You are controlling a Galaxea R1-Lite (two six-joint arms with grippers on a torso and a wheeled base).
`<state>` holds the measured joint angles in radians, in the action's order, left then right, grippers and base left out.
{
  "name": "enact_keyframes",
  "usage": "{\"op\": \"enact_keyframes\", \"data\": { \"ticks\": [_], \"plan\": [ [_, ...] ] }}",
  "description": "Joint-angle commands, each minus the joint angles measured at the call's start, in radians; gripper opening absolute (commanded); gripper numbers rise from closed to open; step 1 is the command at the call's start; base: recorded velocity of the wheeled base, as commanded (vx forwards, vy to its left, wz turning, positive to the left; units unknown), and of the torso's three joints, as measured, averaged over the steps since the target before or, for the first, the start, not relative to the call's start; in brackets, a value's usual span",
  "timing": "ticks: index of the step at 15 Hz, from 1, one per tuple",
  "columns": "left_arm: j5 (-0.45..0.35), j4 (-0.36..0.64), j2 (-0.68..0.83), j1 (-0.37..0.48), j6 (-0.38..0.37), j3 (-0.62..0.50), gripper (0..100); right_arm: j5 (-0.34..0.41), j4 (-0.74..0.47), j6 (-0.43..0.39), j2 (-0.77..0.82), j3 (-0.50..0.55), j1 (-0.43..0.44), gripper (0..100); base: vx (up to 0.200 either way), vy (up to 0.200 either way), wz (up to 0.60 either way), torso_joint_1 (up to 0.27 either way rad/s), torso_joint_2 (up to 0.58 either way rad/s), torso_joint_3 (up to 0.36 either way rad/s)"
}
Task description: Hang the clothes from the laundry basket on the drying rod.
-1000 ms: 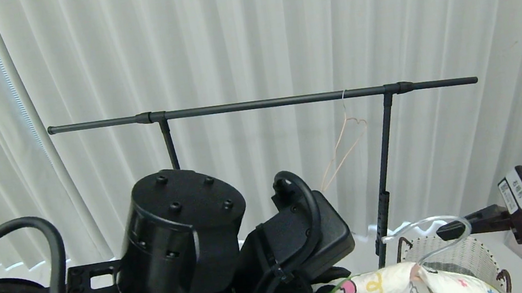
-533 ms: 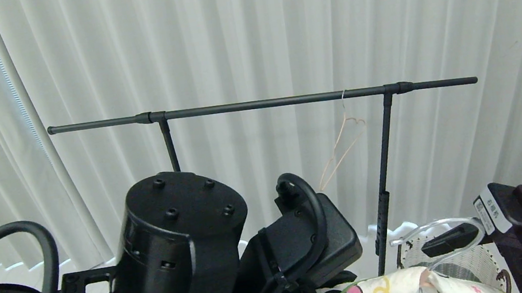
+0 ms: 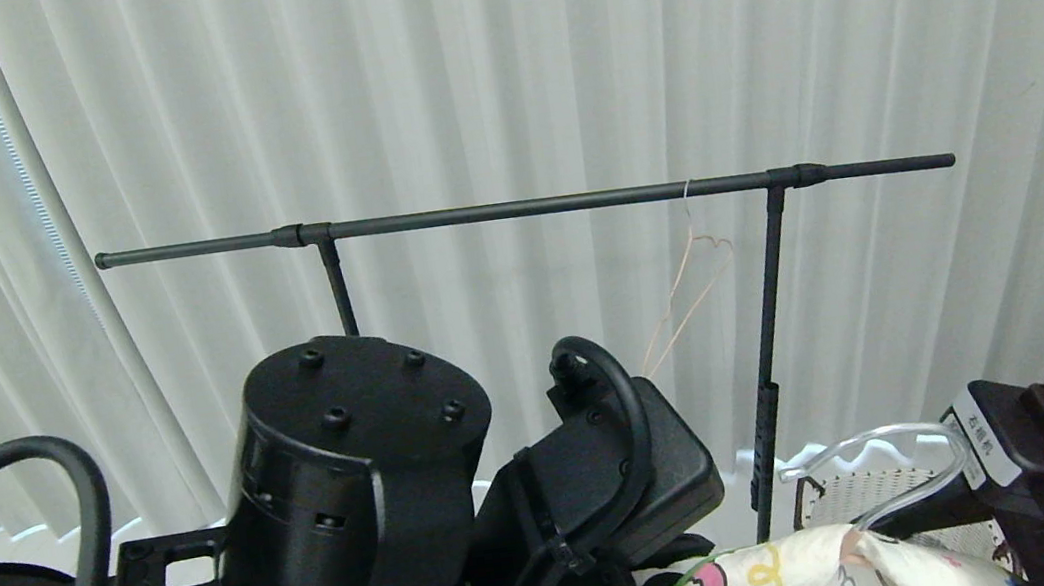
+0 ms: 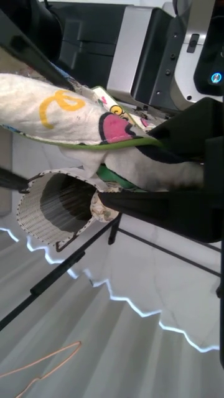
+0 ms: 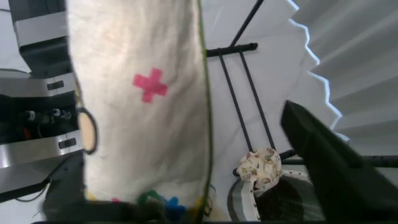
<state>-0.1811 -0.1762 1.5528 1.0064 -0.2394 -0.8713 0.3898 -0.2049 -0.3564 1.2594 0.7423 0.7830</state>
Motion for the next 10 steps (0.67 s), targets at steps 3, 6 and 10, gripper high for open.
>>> {"op": "enact_keyframes", "data": {
  "ticks": [3, 6, 10],
  "plan": [
    [-0.001, -0.002, -0.002, 0.0, 0.0, 0.0, 0, -0.025, 0.002, -0.003, 0.0, 0.0, 0.001, 0, 0.0, 0.0, 0.0, 0.0, 0.0, 0.0],
    [-0.001, -0.055, 0.004, 0.0, -0.001, 0.017, 0, -0.031, 0.004, -0.004, -0.006, -0.001, 0.001, 0, 0.0, 0.0, 0.0, 0.0, 0.0, 0.0],
    [0.0, -0.055, 0.0, 0.0, 0.005, 0.026, 0, -0.031, 0.005, -0.09, -0.023, -0.003, -0.001, 0, 0.0, 0.0, 0.0, 0.0, 0.0, 0.0]
  ]
}}
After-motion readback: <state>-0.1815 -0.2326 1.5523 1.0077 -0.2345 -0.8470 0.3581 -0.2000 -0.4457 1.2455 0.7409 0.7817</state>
